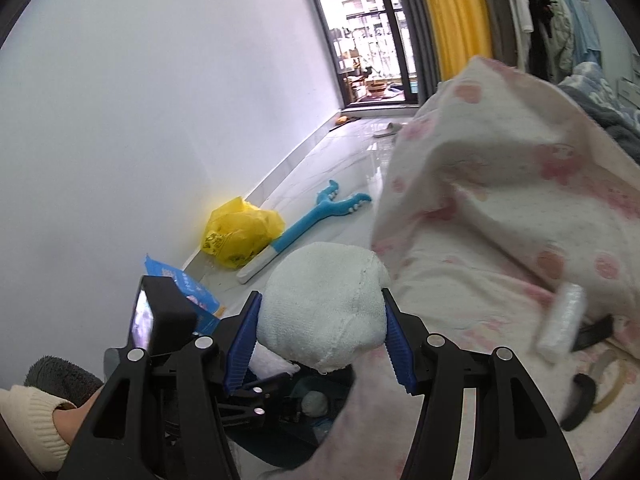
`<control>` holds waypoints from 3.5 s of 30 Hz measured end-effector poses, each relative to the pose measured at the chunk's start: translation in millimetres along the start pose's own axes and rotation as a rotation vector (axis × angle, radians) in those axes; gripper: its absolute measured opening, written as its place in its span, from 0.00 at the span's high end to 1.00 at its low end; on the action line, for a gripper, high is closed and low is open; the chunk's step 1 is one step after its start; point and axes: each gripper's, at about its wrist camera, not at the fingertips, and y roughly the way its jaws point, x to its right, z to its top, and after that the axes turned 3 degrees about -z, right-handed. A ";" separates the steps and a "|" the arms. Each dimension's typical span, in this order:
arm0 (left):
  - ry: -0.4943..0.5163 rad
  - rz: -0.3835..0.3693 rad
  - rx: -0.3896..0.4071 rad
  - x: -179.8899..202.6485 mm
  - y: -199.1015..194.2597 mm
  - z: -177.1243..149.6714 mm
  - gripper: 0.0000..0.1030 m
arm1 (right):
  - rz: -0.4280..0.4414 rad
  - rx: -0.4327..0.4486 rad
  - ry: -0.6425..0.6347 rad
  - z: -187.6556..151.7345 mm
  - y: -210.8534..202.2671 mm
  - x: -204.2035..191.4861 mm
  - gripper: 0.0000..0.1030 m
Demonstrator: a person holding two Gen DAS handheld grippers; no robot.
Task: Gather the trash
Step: 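Carry both items over the green bin and open the left gripper to drop the bubble wrap, then lower the white fluffy ball into the green bin and open the right gripper, then move both open grippers back over the bed toward the tape and rubber pieces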
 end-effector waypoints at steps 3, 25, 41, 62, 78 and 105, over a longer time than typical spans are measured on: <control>-0.019 0.003 -0.037 -13.7 5.6 -7.4 0.36 | 0.016 -0.014 -0.018 1.8 11.4 -15.7 0.43; -0.128 -0.041 -0.292 -90.1 31.9 -55.4 0.19 | 0.062 -0.236 -0.019 -17.9 104.6 -64.9 0.43; -0.130 0.063 -0.035 -130.2 -38.5 -41.4 0.19 | 0.043 -0.410 -0.005 -52.7 166.1 -79.4 0.43; -0.031 0.144 0.413 -119.7 -144.7 -17.8 0.28 | 0.004 -0.608 -0.043 -104.3 212.5 -89.2 0.43; 0.040 0.160 0.580 -89.0 -178.0 -11.5 0.29 | -0.006 -0.671 -0.077 -115.1 208.8 -92.9 0.35; 0.104 0.077 0.674 3.6 -185.3 25.3 0.27 | -0.019 -0.300 -0.122 -49.0 76.7 -57.2 0.25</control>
